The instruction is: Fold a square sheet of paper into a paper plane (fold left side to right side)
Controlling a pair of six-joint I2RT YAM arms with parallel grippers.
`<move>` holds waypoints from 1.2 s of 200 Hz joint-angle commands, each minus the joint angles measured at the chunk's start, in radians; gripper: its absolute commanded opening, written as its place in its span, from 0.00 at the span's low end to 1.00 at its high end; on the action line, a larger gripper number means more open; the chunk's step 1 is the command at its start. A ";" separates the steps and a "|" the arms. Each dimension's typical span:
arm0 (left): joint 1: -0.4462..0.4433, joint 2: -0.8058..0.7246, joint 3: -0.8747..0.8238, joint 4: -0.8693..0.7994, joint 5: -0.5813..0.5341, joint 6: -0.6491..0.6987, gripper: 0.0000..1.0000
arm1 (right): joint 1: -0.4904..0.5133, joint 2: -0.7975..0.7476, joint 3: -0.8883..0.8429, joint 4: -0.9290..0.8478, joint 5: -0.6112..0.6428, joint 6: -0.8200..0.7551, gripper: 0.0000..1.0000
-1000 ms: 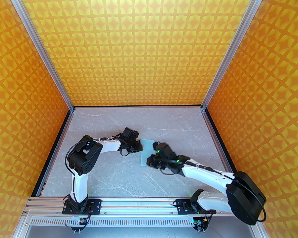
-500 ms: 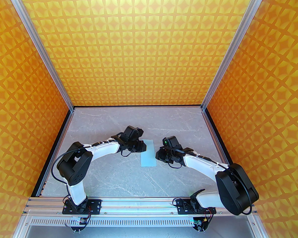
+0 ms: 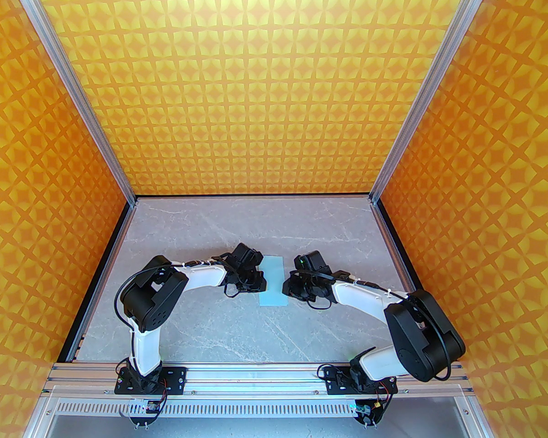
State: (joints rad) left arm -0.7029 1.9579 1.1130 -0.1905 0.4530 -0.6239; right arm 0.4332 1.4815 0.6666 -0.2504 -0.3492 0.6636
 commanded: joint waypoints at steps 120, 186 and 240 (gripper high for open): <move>0.000 0.052 -0.013 -0.017 -0.036 -0.017 0.04 | 0.001 0.088 -0.035 0.081 -0.091 0.010 0.24; -0.001 0.053 -0.012 -0.022 -0.037 -0.010 0.04 | 0.002 -0.003 0.000 0.064 -0.105 0.012 0.25; -0.004 0.052 -0.012 -0.023 -0.036 -0.009 0.04 | 0.002 0.045 0.008 0.113 -0.119 0.038 0.31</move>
State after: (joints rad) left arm -0.7033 1.9640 1.1130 -0.1688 0.4564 -0.6312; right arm 0.4305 1.5017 0.6575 -0.1825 -0.4465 0.6731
